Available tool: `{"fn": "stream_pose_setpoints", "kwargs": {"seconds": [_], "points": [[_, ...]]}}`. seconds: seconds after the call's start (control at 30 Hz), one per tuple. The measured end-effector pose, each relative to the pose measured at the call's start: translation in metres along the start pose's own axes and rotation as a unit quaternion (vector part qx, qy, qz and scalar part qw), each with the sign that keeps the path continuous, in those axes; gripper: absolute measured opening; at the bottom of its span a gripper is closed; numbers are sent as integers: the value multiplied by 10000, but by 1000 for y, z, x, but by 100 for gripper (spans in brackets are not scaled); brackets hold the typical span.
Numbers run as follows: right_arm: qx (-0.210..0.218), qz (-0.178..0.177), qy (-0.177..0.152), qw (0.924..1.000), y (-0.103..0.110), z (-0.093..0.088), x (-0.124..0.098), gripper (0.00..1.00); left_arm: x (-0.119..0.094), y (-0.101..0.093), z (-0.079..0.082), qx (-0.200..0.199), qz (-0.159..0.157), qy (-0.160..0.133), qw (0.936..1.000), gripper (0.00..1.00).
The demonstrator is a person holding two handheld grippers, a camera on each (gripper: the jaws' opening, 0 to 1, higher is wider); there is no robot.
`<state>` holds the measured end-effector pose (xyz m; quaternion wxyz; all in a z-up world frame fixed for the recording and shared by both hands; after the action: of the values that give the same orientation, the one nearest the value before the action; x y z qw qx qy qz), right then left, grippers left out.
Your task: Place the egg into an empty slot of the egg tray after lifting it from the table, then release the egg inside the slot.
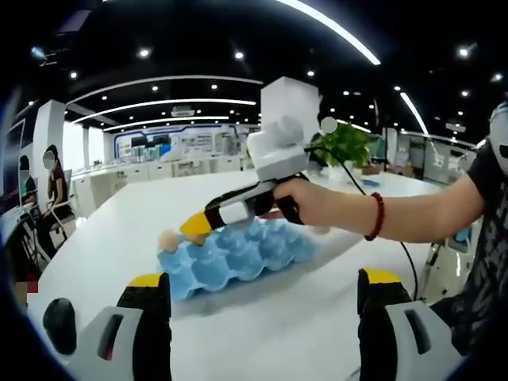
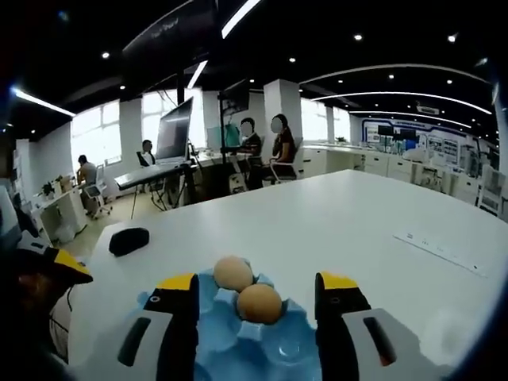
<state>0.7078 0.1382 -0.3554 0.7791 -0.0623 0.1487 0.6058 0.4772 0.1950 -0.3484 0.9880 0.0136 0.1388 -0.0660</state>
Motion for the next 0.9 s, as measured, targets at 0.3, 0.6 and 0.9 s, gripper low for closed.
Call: {"fn": "stream_pose_setpoints", "kwargs": {"seconds": [0.3,0.6,0.9], "points": [[63,-270,-106,9996,-11,-3,-20,75,0,-1,1,-49,17,-38,10000,100],[41,-502,-227,9985,-19,1,-43,80,1,-7,2,-23,-37,-48,10000,100],[5,-628,-207,9978,-21,-6,-64,81,-1,-7,2,-46,26,-71,10000,100]]}}
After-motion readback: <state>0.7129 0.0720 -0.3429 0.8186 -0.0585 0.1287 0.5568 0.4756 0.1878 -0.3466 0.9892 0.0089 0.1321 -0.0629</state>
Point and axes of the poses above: the point that each gripper's makers call its tool centre point, and the gripper's own axes: x roughly forward along the fingers, y roughly to its left, z roughly out of its top, the point moved 10 cm from there along -x, roughly backward along the fingers, and after that the axes turned 7 degrees about z, right-handed, at the moved point
